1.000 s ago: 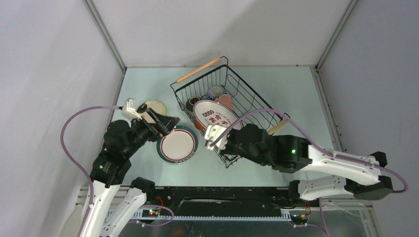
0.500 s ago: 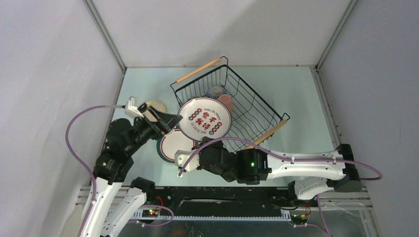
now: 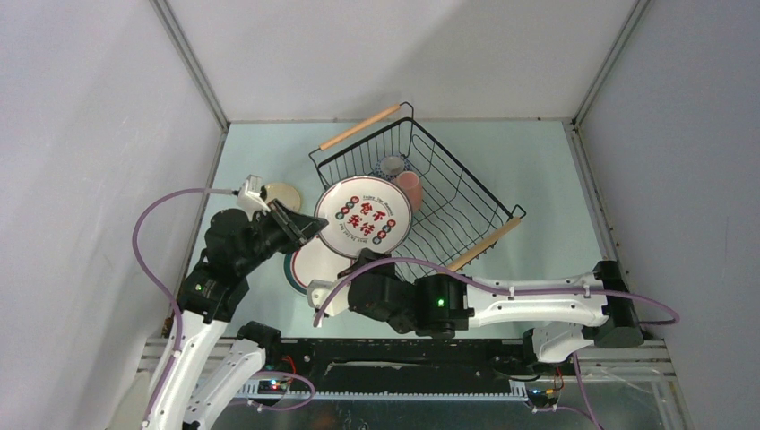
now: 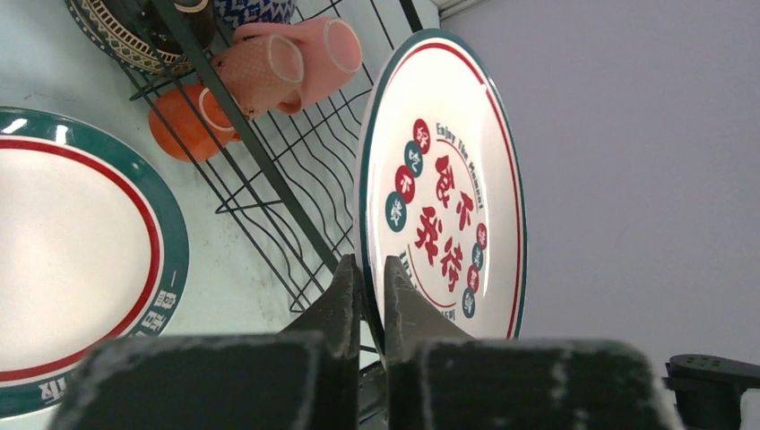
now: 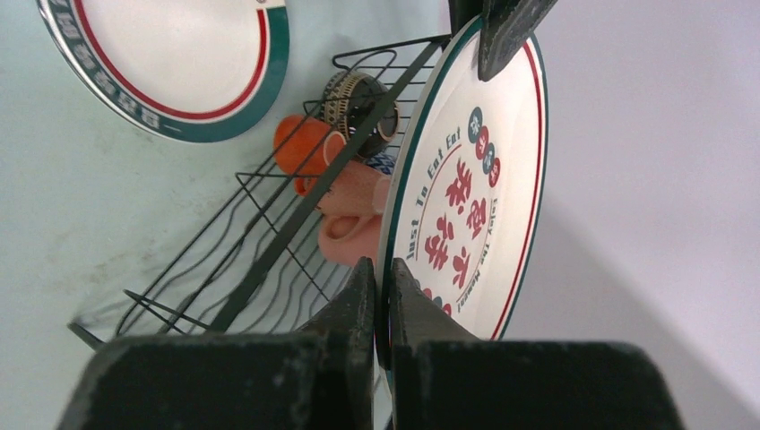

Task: Unload the mixed dishes from the dish rack
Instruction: Place the plate at the center of the board.

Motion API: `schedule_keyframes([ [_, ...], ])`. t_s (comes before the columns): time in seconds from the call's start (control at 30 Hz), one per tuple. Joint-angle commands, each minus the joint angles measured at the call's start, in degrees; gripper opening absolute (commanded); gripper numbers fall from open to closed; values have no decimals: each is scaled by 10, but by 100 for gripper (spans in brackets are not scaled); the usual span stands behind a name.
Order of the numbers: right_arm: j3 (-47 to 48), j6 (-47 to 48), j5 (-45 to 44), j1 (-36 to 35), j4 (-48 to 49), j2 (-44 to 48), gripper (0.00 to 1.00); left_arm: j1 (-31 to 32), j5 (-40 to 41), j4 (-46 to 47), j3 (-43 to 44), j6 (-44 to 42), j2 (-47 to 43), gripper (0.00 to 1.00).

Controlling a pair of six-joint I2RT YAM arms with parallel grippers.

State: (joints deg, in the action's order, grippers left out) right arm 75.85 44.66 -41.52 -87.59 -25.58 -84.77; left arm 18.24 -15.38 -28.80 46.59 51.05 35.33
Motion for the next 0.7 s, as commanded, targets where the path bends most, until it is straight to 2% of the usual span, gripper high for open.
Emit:
schedule_keyframes([
  [0.0, 21, 10, -19, 6, 48, 7, 4, 1, 20, -5, 7, -26, -11, 0],
  [0.23, 21, -16, 7, 16, 39, 23, 32, 1, 99, -37, 4, -30, -50, 0],
  [0.33, 21, -40, 24, 27, 36, 39, 52, 1, 169, -64, -2, -25, -71, 0],
  [0.5, 21, -80, 41, 56, 27, 71, 71, 1, 271, -100, -18, -10, -119, 0],
  [0.57, 21, -106, 44, 70, 23, 80, 82, 0, 304, -116, -22, -2, -137, 0],
  [0.67, 21, -134, 52, 90, 16, 96, 90, 1, 350, -144, -28, 10, -161, 0],
])
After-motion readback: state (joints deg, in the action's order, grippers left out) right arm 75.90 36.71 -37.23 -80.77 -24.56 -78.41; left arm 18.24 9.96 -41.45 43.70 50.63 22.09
